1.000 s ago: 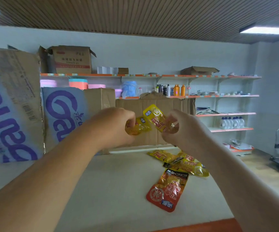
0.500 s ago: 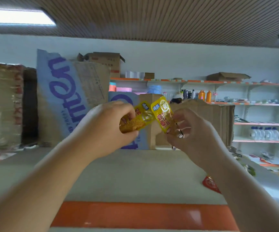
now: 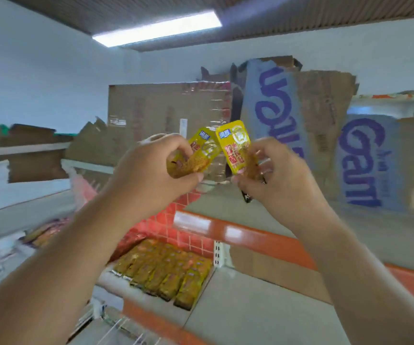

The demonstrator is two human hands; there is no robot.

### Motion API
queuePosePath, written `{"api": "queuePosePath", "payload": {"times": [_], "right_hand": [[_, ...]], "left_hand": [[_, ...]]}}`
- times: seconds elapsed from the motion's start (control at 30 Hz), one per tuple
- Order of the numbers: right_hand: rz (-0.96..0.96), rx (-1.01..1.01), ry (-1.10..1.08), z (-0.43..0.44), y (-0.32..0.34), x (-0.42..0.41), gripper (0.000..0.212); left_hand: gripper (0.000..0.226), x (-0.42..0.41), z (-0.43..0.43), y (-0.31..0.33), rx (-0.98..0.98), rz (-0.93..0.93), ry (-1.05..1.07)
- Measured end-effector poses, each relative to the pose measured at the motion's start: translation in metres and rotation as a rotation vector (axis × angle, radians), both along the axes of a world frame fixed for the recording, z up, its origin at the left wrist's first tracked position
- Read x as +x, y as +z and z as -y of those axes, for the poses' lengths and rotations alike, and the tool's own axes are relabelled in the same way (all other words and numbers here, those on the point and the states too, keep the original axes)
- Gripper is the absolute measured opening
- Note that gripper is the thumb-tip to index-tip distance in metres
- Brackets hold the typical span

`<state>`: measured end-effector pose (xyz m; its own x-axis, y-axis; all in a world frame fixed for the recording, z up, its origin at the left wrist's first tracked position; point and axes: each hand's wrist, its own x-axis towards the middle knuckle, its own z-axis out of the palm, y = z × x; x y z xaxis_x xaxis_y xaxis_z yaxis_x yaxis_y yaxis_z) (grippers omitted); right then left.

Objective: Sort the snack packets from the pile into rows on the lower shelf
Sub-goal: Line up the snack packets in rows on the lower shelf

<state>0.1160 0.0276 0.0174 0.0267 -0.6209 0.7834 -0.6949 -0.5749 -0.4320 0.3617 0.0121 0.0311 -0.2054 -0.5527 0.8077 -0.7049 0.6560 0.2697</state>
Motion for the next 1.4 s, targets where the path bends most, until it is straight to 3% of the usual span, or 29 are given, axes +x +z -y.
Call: {"api": "queuePosePath", "payload": {"times": [0.27,0.73,1.03,1.23,1.4], "right_hand": [[0.005,0.033,0.177,0.051,-0.027,0.151,0.037],[0.184,0.252,0.341,0.189,-0.142,0.273,0.043],[0.105,0.485,0.222,0.283,-0.216,0.292,0.051],[0.011,0.696,0.046,0.301,-0.274,0.301,0.048],[-0.108,0.890,-0.146,0.305,-0.330,0.315,0.054]], "left_hand": [[0.034,0.134,0.010,-0.031,0.084,-0.053,0.151],[0.038,0.211,0.132,-0.125,0.290,-0.073,0.357],[0.035,0.229,0.238,-0.201,0.512,-0.071,0.323],[0.030,0.233,0.278,-0.267,0.733,-0.035,0.283],[0.038,0.238,0.304,-0.318,0.877,0.018,0.249]]}}
